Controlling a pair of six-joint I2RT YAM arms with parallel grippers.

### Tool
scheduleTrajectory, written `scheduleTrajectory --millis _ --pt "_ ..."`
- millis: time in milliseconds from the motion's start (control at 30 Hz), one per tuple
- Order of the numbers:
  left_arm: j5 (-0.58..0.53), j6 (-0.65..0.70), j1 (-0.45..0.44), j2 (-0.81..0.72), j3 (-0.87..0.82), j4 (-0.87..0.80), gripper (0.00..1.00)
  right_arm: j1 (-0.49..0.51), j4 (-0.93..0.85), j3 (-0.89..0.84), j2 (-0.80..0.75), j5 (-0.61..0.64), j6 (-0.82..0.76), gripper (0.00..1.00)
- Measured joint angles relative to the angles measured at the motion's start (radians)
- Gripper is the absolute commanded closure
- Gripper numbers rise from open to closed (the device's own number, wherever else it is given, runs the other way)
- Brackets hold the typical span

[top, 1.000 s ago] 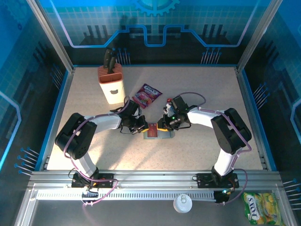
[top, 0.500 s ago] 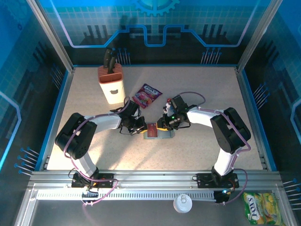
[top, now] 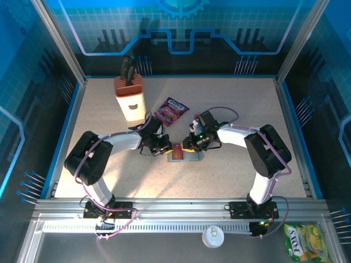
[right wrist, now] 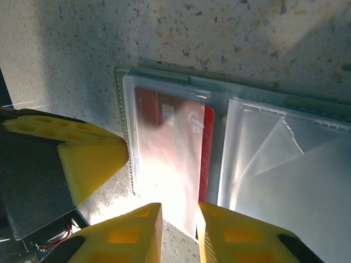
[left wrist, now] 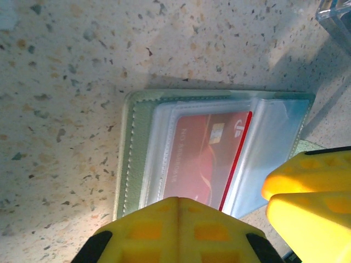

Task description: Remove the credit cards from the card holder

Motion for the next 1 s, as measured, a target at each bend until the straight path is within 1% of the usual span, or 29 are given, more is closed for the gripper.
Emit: scheduleTrajectory --millis 733,1000 --pt "0.007 0.0 0.0 0.03 -0.005 0.014 1.0 0.001 0.0 0.001 0.005 0.0 0.0 0.73" --pt "0.007 0.0 0.0 0.032 -0.005 0.016 1.0 0.012 0.006 0.005 0.028 -0.004 0.0 0.73"
